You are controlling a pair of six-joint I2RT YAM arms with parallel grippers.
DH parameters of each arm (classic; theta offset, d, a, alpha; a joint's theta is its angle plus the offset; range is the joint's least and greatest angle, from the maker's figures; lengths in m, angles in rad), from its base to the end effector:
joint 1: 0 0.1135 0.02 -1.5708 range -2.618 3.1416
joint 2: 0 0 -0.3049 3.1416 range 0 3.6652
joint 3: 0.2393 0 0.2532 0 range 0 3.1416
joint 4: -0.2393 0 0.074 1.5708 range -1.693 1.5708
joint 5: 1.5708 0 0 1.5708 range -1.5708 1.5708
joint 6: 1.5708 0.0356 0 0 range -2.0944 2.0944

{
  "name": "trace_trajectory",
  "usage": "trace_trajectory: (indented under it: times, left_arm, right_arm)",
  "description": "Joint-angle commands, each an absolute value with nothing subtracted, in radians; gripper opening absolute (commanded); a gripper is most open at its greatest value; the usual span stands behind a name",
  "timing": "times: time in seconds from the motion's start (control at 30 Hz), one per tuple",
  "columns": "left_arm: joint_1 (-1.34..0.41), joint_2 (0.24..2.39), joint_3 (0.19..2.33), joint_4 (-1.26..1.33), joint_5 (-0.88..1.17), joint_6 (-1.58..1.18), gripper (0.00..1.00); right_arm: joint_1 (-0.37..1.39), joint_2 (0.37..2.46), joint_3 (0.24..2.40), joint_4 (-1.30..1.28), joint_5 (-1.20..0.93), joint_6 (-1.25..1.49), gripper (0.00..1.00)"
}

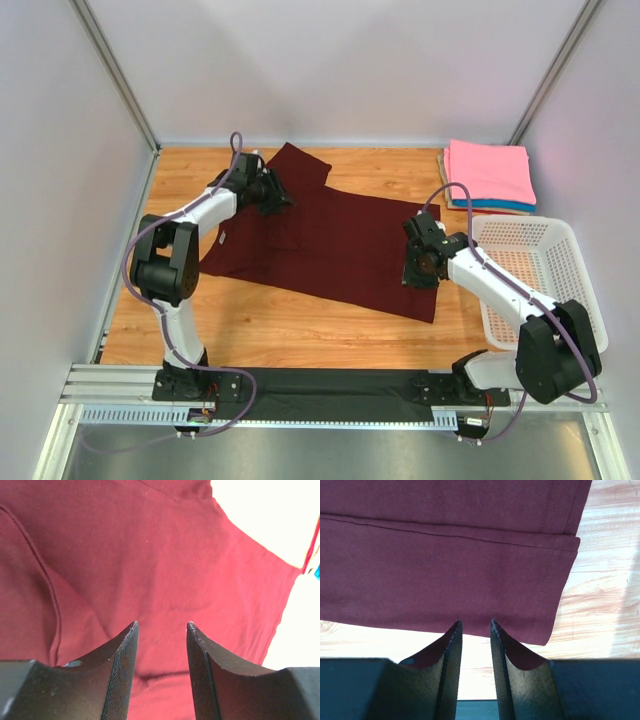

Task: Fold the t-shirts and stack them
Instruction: Fold the tshirt

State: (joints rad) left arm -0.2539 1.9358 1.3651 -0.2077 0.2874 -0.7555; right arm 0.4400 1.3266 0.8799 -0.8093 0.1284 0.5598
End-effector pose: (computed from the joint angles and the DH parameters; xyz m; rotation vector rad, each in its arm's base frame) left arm 0.4284 -0.1216 0.2400 -0.4663 2.4200 -0.8092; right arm 0.2081 0.0929 0.2533 0.1964 2.7973 0.0551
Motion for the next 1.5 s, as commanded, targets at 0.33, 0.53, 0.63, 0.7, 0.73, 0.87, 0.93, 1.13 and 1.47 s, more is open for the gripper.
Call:
trace_trajectory:
  times: [0.33,0.53,0.63,0.7,0.73,0.87,0.93,1.13,1.47]
  left_arm:
    - [-0.252,1.693,1.137,-0.348,0.14,-0.704,0.43]
    - [-0.252,1.744,1.135,-0.38,0.107,-0.747,0.4]
    - [-0.252,1.778,1.155,-0.403,0.091,-0.762,0.4]
    - [-0.252,1.798,1.158,-0.407,0.092,-0.769,0.4]
    - [-0.252,1.804,1.158,-0.405,0.089,-0.77,0.39]
    - [-0.252,1.824,1.169,-0.402,0.084,-0.778,0.38]
    - [-0.252,1.825,1.17,-0.388,0.086,-0.775,0.36]
    - [-0.252,1.844,1.215,-0.422,0.072,-0.779,0.34]
    - [-0.252,1.856,1.218,-0.46,0.069,-0.795,0.32]
  right_arm:
    - [0.439,1.309,0.873,-0.776,0.101,0.554,0.3]
    - [0.437,1.278,0.861,-0.787,0.115,0.555,0.3]
    - [0.439,1.272,0.861,-0.788,0.118,0.557,0.3]
    - [0.439,1.272,0.861,-0.79,0.118,0.557,0.3]
    - [0.44,1.27,0.861,-0.79,0.117,0.557,0.3]
    - [0.437,1.27,0.858,-0.787,0.117,0.557,0.3]
    - [0.439,1.273,0.858,-0.784,0.118,0.557,0.3]
    - [0.439,1.276,0.854,-0.781,0.117,0.555,0.29]
    - [0.439,1.278,0.853,-0.779,0.12,0.554,0.29]
